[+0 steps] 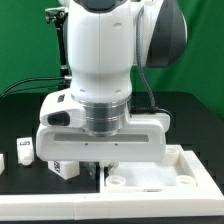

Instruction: Assemble one leg

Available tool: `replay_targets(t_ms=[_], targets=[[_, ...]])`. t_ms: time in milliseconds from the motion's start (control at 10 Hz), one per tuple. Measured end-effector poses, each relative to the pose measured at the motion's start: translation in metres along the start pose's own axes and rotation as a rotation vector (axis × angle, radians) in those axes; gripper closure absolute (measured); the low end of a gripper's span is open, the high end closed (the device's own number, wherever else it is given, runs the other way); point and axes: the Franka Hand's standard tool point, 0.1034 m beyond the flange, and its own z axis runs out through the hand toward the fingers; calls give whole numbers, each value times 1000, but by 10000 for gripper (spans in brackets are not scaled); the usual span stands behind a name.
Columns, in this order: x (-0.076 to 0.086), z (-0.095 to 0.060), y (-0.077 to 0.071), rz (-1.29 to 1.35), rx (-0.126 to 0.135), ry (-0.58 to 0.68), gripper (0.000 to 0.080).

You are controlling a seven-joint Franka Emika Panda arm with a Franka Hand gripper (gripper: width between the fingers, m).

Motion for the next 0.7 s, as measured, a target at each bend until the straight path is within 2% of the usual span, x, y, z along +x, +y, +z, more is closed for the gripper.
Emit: replay_targets(t_ms=[300,400,500,600,700], targets=[[1,-1,1,-6,-3,1,741],[1,-1,1,-6,-3,1,526],[1,-1,0,-11,-3,1,526],[1,-6,-3,-28,-1,6,325],[-1,-16,-3,-45,1,-10,211]])
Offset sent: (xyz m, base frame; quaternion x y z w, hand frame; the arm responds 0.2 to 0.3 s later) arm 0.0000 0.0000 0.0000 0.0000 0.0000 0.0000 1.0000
